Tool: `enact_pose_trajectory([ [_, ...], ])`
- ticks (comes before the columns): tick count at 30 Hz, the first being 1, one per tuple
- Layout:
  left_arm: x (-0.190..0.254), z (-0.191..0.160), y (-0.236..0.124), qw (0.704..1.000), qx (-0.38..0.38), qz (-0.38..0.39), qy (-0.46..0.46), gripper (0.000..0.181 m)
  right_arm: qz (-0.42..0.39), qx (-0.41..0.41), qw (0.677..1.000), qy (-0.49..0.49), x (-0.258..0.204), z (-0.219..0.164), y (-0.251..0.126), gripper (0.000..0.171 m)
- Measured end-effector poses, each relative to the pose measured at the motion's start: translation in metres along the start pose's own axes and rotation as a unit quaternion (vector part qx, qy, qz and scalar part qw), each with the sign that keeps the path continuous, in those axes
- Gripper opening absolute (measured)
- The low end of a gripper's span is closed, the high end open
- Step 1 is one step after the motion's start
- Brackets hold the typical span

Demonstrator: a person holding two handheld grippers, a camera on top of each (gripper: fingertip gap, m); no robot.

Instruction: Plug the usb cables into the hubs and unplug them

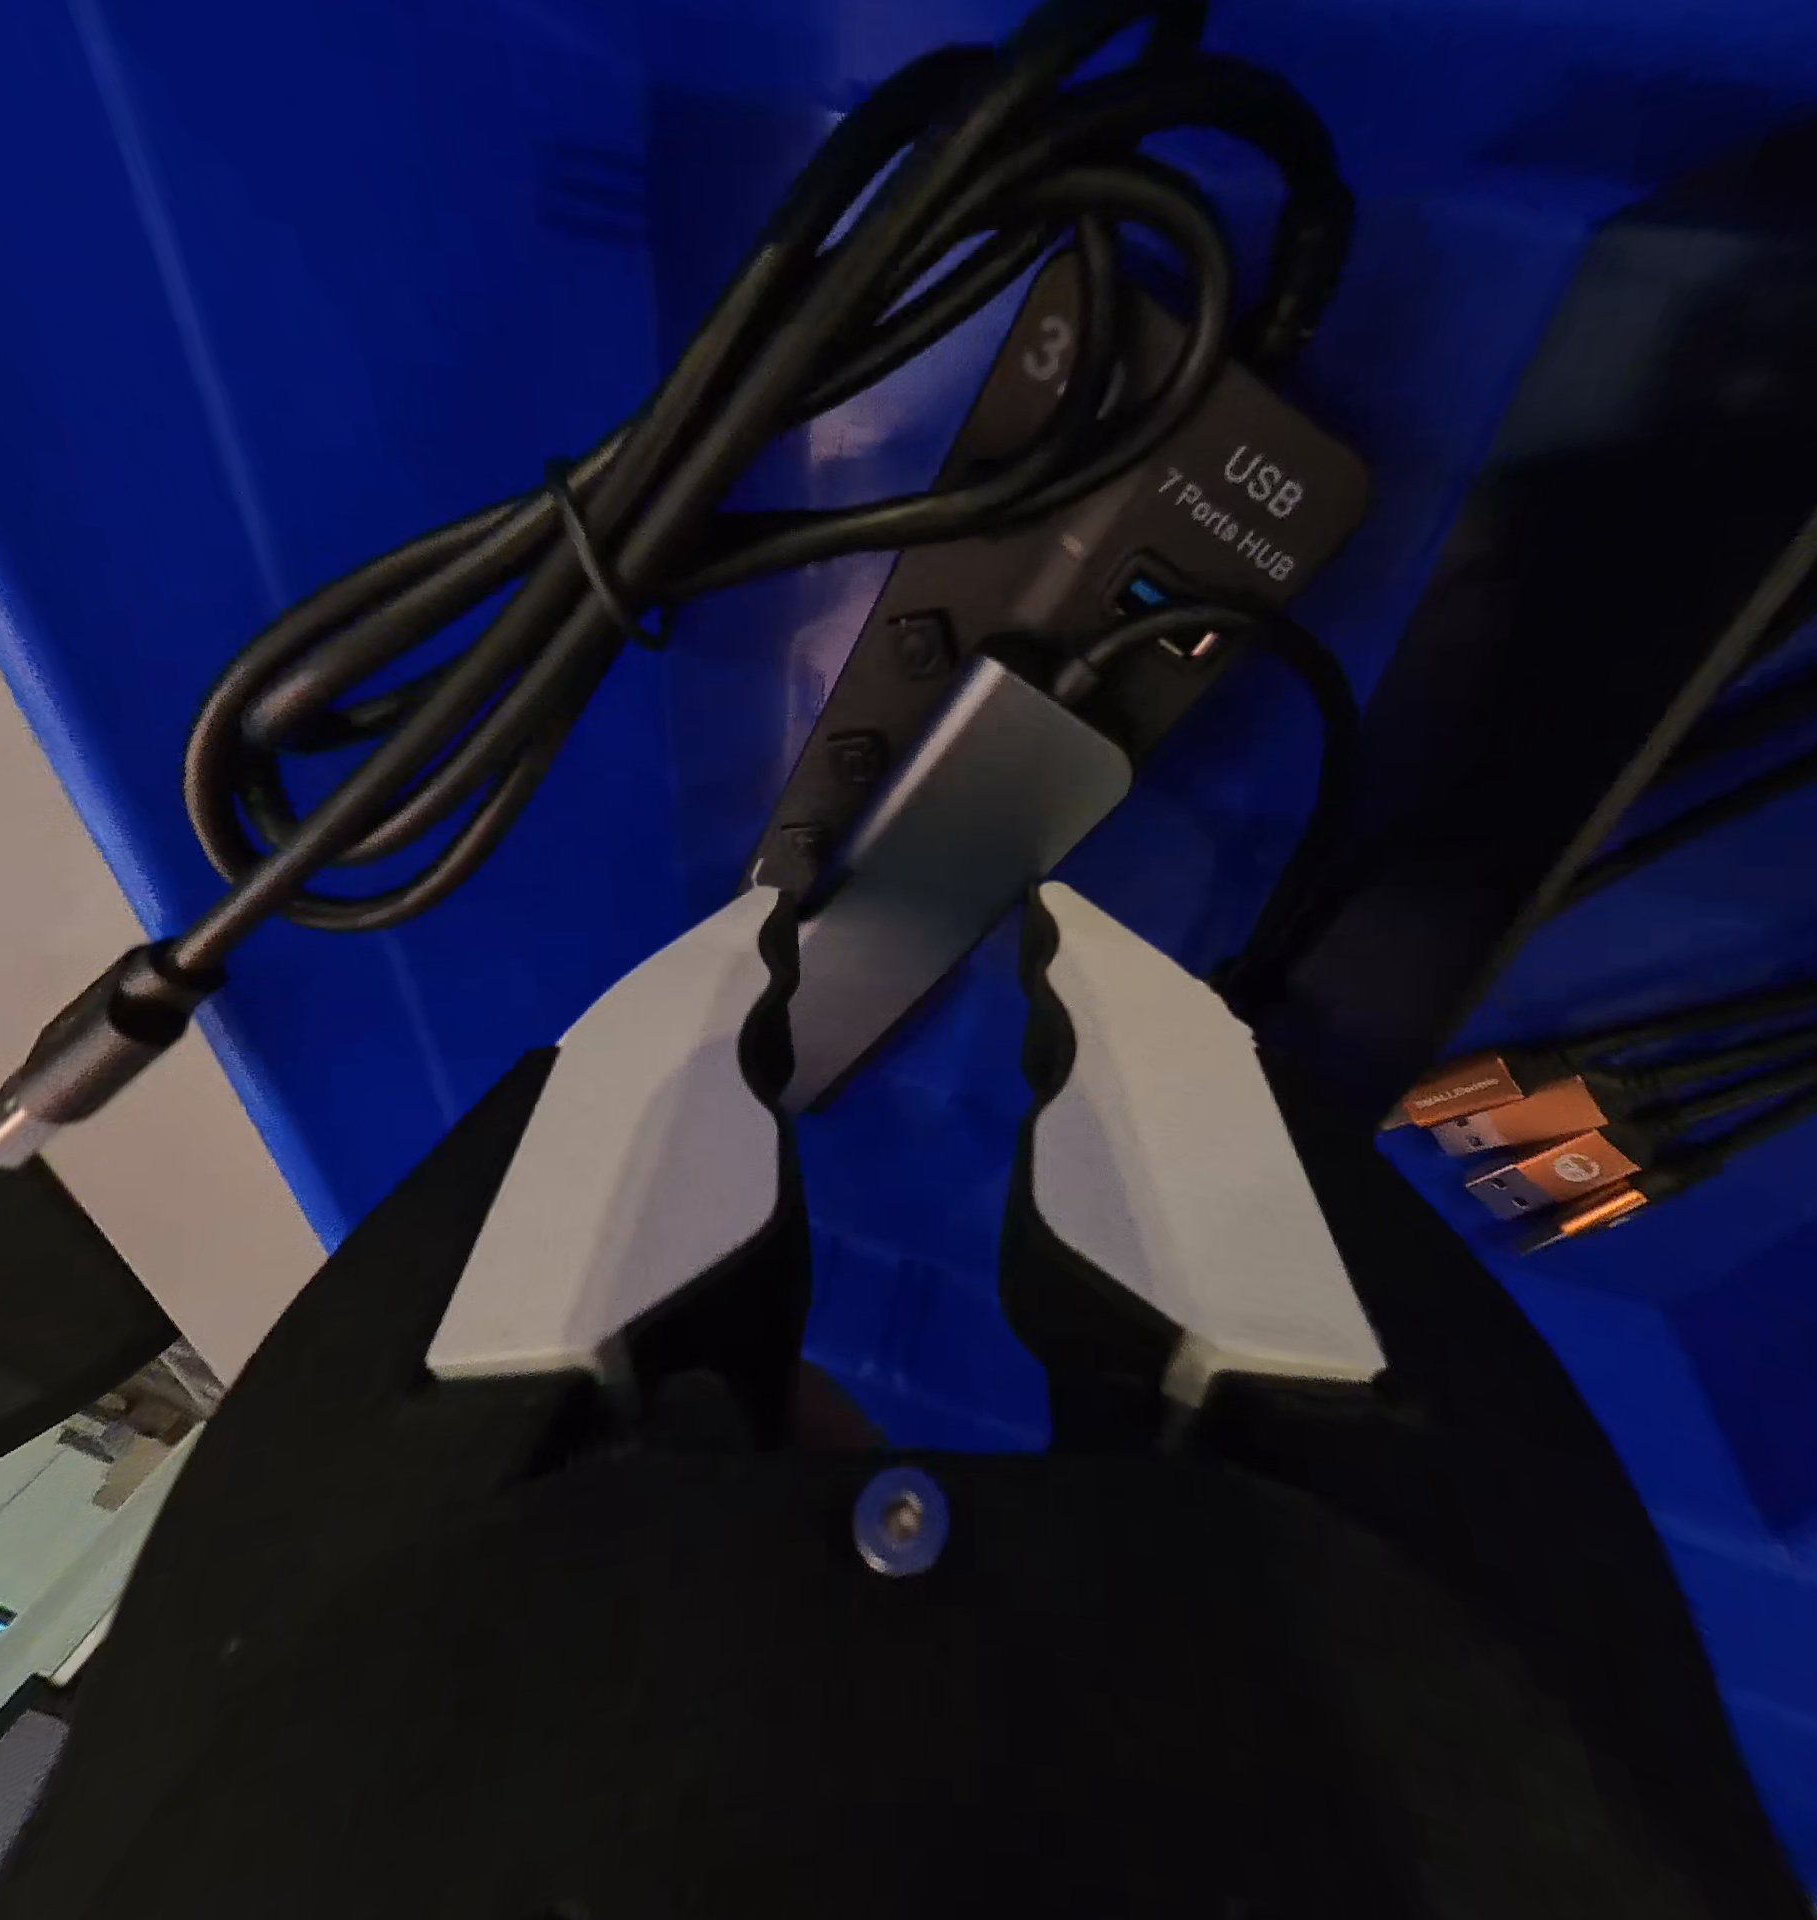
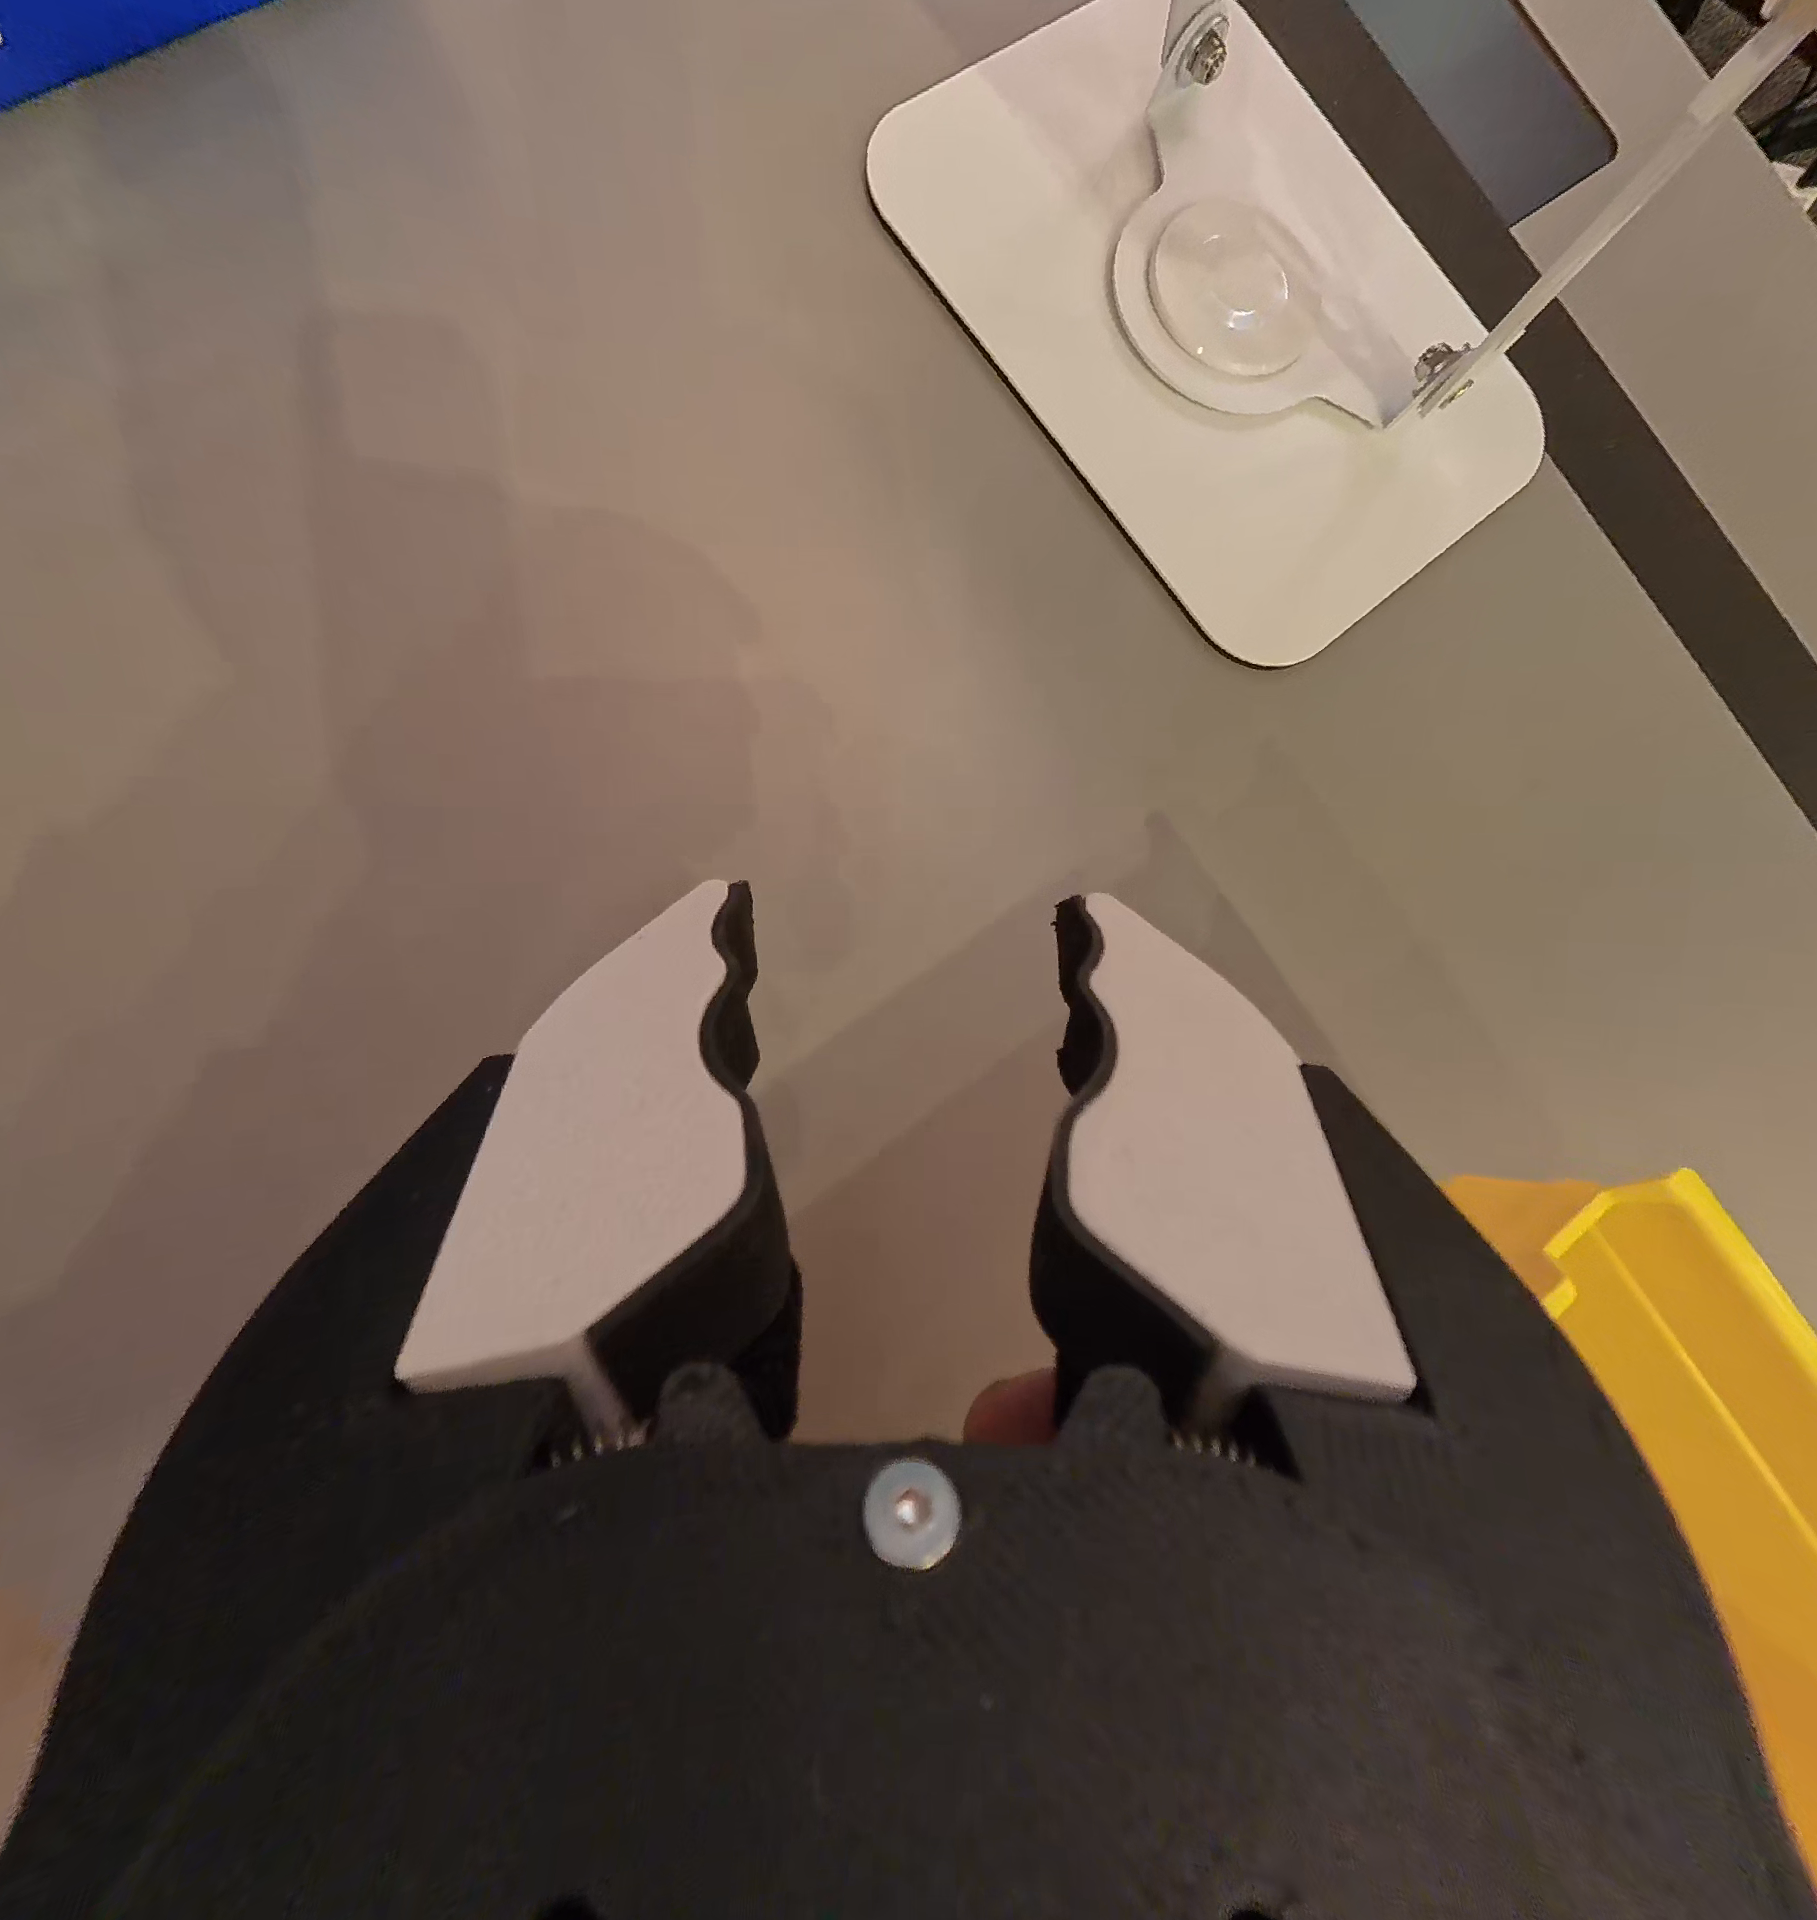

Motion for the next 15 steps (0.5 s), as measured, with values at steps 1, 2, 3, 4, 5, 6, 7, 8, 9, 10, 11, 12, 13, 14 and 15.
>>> enact_pose_trajectory([
  [1, 0.000, 0.000, -0.001, 1.000, 0.004, 0.003, -0.001, 0.039, 0.001, 0.000, 1.000, 0.001, 0.000, 0.000, 0.000, 0.056],
  [2, 0.002, 0.000, -0.002, 1.000, 0.006, 0.005, 0.002, 0.033, 0.002, 0.001, 1.000, 0.002, 0.000, 0.000, 0.000, 0.056],
  [3, 0.002, 0.000, -0.005, 1.000, 0.003, 0.008, 0.005, 0.022, 0.003, 0.002, 1.000, 0.003, 0.000, 0.000, 0.000, 0.056],
  [4, 0.001, -0.001, -0.009, 1.000, 0.003, 0.015, 0.007, 0.008, 0.004, 0.003, 1.000, 0.003, 0.000, 0.001, 0.000, 0.056],
  [5, 0.000, 0.001, -0.014, 1.000, 0.012, 0.022, 0.003, 0.001, 0.005, 0.003, 1.000, 0.003, -0.001, 0.002, 0.001, 0.056],
  [6, -0.001, 0.004, -0.018, 0.999, 0.025, 0.025, -0.003, 0.001, 0.005, 0.004, 1.000, 0.002, -0.001, 0.002, 0.001, 0.056],
  [7, -0.002, 0.006, -0.021, 0.999, 0.031, 0.033, -0.004, 0.001, 0.006, 0.005, 1.000, 0.000, -0.003, 0.003, 0.001, 0.056],
  [8, -0.003, 0.005, -0.022, 0.999, 0.029, 0.040, -0.002, 0.001, 0.006, 0.005, 1.000, -0.003, -0.004, 0.003, 0.001, 0.056],
  [9, 0.000, 0.003, -0.020, 0.999, 0.021, 0.036, 0.003, 0.001, 0.006, 0.004, 1.000, -0.005, -0.005, 0.003, 0.001, 0.056],
  [10, 0.001, 0.000, -0.017, 0.999, 0.008, 0.038, 0.010, 0.001, 0.006, 0.005, 1.000, -0.007, -0.006, 0.004, 0.001, 0.056],
  [11, -0.002, -0.003, -0.015, 0.999, -0.003, 0.053, 0.014, 0.001, 0.006, 0.005, 1.000, -0.008, -0.007, 0.004, 0.000, 0.056],
  [12, -0.003, -0.003, -0.013, 0.998, -0.004, 0.058, 0.015, 0.024, 0.007, 0.005, 1.000, -0.009, -0.007, 0.005, 0.000, 0.056],
  [13, -0.004, -0.003, -0.011, 0.998, -0.006, 0.066, 0.014, 0.039, 0.007, 0.006, 1.000, -0.009, -0.008, 0.005, 0.000, 0.056],
  [14, -0.007, -0.001, -0.009, 0.997, -0.006, 0.076, 0.019, 0.042, 0.007, 0.006, 1.000, -0.009, -0.008, 0.005, -0.001, 0.056],
  [15, -0.006, 0.001, -0.007, 0.997, -0.003, 0.077, 0.024, 0.046, 0.007, 0.007, 1.000, -0.009, -0.008, 0.005, -0.001, 0.056],
])
Point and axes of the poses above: each gripper's, where its closed fingertips meet, y out along the fingers, z out of its top, x = y × z across the jaws, the point moved 1 cm from there along -y, back along the fingers, and after that the axes turned 11 degrees about y, right-handed, at the moved point
